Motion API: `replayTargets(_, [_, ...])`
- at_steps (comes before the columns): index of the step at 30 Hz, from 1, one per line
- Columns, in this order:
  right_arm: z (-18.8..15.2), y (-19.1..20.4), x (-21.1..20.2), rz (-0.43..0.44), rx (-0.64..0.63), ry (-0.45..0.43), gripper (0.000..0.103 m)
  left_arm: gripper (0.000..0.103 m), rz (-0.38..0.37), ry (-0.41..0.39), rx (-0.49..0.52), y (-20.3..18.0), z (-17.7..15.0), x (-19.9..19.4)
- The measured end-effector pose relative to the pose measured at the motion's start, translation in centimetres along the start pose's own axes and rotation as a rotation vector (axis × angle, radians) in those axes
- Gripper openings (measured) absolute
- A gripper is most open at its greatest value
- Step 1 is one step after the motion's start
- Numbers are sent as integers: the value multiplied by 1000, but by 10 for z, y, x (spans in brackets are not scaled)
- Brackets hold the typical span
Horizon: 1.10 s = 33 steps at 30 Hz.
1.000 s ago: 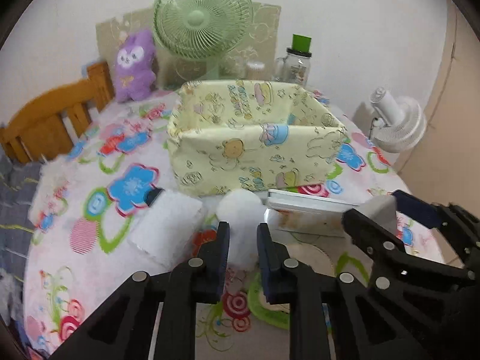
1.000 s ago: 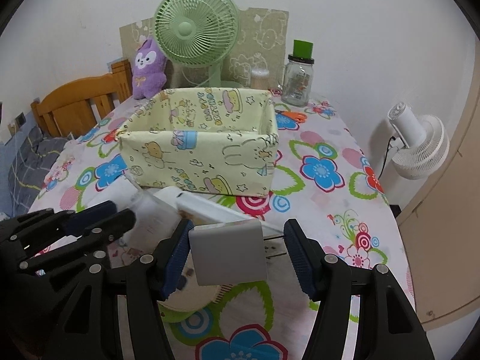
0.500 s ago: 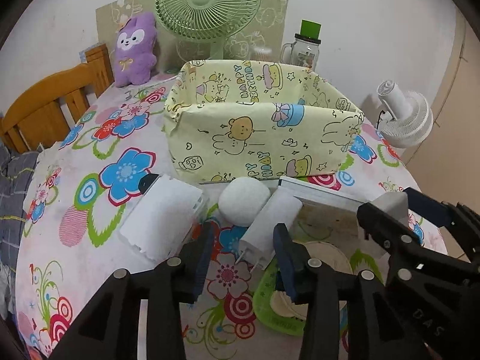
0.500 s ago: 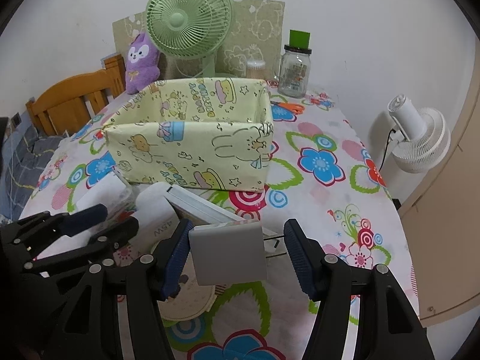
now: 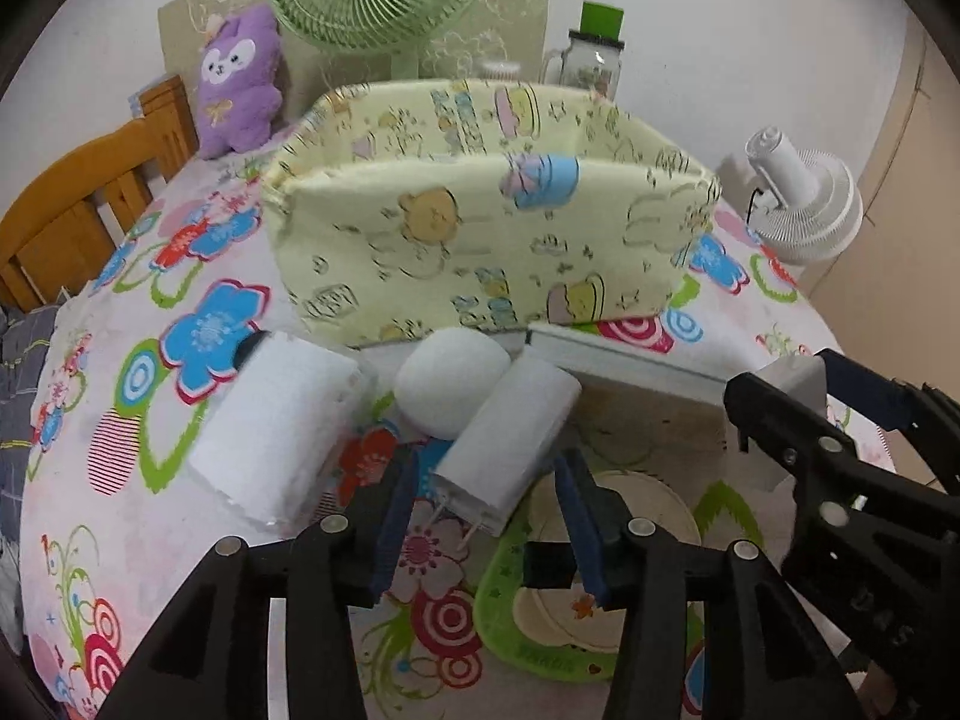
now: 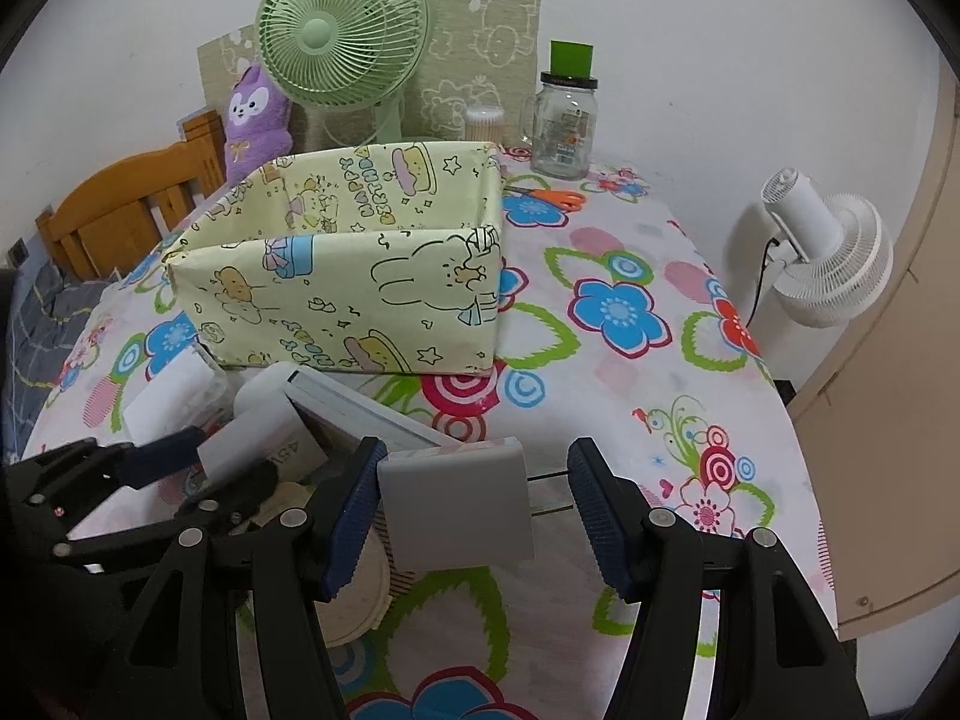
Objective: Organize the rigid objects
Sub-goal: 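Lift the charger with the right gripper and carry it over the fabric box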
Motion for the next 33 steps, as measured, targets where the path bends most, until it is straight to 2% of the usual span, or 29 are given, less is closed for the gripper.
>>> replayTargets(10, [5,4,8,9,4,1,65,36,6,-24,23,-7,5,7])
replayTargets(19, [11,22,3,63,12,-14,66,27,12,-77,46,-13,7,-17])
replayTargets(33, [20,39,-28,81,-7,-65,66,27,65,-166,41,-4,13,-59])
Point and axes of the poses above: each gripper's, at about its wrist camera, not at the fingertips, and x roughly the way its jaws point, y to its left, z to its top, the point moved 6 cm from there along x, roughly the way its jaws point, and after that the axes turned 9 degrees about z, right-handed, at the moved point
